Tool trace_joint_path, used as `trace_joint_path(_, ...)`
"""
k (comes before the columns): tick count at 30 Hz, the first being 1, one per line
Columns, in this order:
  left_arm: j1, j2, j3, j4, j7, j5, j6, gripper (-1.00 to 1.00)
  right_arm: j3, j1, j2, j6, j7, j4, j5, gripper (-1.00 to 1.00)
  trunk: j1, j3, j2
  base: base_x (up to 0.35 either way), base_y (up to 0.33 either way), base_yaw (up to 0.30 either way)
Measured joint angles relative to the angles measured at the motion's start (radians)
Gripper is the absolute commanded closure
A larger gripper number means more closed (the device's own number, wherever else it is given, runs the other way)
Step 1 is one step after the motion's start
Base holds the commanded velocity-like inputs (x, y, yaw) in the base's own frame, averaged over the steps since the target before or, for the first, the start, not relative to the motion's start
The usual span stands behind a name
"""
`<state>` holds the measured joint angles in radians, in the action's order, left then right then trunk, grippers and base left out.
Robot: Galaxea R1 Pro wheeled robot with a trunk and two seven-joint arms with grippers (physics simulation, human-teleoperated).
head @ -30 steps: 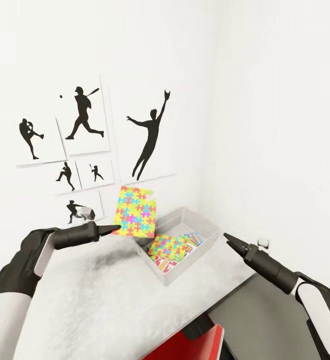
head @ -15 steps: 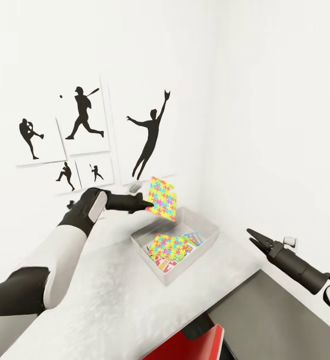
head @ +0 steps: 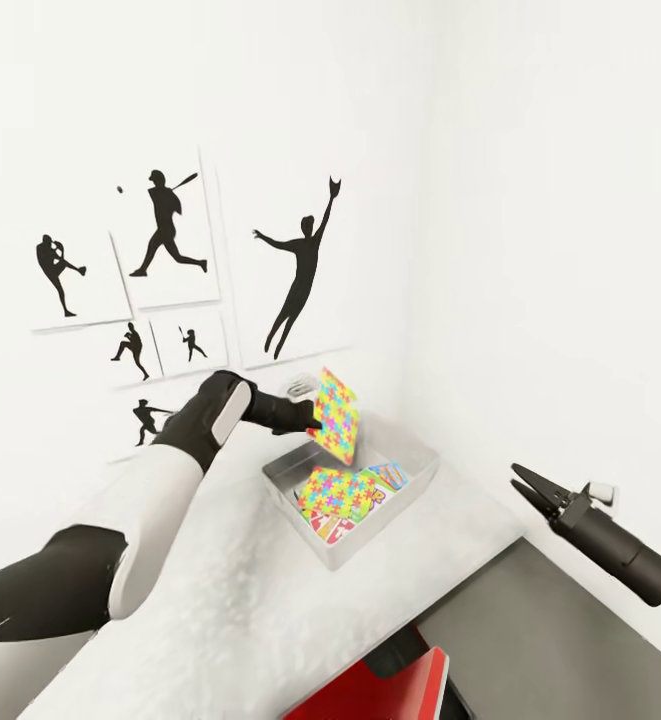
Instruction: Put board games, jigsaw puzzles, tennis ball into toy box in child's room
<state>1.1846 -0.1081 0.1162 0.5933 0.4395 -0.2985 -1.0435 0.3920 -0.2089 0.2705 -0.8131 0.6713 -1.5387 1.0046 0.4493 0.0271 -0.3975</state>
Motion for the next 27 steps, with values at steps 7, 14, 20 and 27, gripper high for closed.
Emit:
trace_joint_path(7, 0.0, 0.002, 0.092, 0.0, 0.008, 0.0, 0.0, 1.0, 0.043, 0.033, 0.001, 0.001, 0.012, 0.004, 0.0, -1.0, 0.0, 0.011, 0.0, 0.0, 0.0, 0.0)
trace_joint_path(14, 0.0, 0.011, 0.102, 0.001, 0.011, -0.001, 0.0, 1.0, 0.047, 0.035, 0.001, 0.001, 0.013, 0.005, 0.0, -1.0, 0.0, 0.023, 0.0, 0.0, 0.0, 0.0)
trace_joint_path(20, 0.0, 0.027, 0.103, 0.011, 0.106, -0.001, 0.0, 1.0, 0.047, 0.035, 0.001, 0.001, 0.013, 0.005, 0.0, -1.0, 0.0, 0.032, 0.0, 0.0, 0.0, 0.0)
trace_joint_path(27, 0.0, 0.088, 0.122, 0.065, 0.274, 0.002, 0.002, 1.0, 0.047, 0.035, 0.001, 0.001, 0.013, 0.005, 0.0, -1.0, 0.0, 0.044, 0.0, 0.0, 0.0, 0.0)
